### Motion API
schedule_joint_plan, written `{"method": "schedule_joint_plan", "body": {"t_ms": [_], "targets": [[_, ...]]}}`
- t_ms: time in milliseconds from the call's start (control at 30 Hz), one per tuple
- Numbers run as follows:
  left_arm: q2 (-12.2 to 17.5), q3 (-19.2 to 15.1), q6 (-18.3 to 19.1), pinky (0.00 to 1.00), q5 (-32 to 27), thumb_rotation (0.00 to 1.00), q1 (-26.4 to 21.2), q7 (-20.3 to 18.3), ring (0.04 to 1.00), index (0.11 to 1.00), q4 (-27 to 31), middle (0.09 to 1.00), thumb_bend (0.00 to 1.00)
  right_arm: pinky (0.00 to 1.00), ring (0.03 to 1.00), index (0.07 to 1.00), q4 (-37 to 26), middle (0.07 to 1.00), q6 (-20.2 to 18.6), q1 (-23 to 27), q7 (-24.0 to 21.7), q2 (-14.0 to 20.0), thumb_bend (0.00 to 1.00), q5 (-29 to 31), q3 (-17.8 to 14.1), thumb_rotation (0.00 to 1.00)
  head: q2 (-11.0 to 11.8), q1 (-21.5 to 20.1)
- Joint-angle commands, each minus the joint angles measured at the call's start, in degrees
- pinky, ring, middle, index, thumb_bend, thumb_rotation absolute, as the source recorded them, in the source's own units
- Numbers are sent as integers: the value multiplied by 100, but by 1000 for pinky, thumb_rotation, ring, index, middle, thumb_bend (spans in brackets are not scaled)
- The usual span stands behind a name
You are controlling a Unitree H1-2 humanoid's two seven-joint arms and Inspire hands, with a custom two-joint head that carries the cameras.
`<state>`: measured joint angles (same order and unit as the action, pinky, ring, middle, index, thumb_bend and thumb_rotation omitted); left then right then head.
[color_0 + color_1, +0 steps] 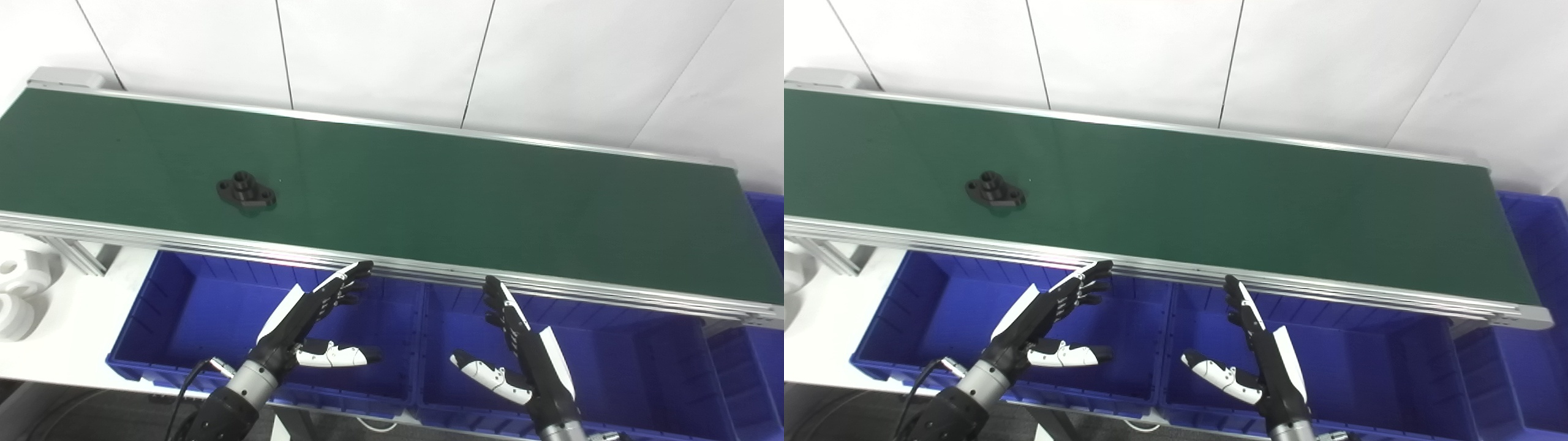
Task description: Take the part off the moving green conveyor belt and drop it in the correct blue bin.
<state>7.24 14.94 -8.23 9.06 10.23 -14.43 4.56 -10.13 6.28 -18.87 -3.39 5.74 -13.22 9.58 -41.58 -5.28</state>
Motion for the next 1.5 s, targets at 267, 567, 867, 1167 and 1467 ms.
{"method": "schedule_joint_plan", "body": {"t_ms": [267, 567, 867, 1167, 1467], "targets": [[-105, 75, -602, 836, 8, 312, -87, 143, 881, 910, -339, 923, 785, 872, 939, 970, 247, 964, 690, 15, 241, 23, 761, 31, -95, 459, 623, 371], [-158, 155, -1083, 796, 106, 296, -81, 277, 878, 896, -839, 911, 813, 843, 949, 965, 683, 982, 839, 64, 217, 145, 807, 58, -93, 439, 1272, 557], [-224, 152, -1315, 797, 176, 271, -207, 351, 861, 888, -1180, 902, 835, 845, 942, 961, 1062, 974, 1206, 207, 331, 120, 812, 28, -141, 410, 1597, 1143], [-394, 235, -1523, 739, 430, 254, -360, 540, 825, 854, -1541, 860, 860, 946, 993, 1000, 1299, 1000, 1584, 272, 244, 249, 748, 344, -255, 415, 1845, 2301], [-478, 260, -1652, 731, 625, 235, -433, 739, 813, 843, -1694, 845, 874, 957, 999, 1000, 666, 1000, 2057, 567, 639, 311, 665, 147, -317, 381, 1787, 2211]]}}
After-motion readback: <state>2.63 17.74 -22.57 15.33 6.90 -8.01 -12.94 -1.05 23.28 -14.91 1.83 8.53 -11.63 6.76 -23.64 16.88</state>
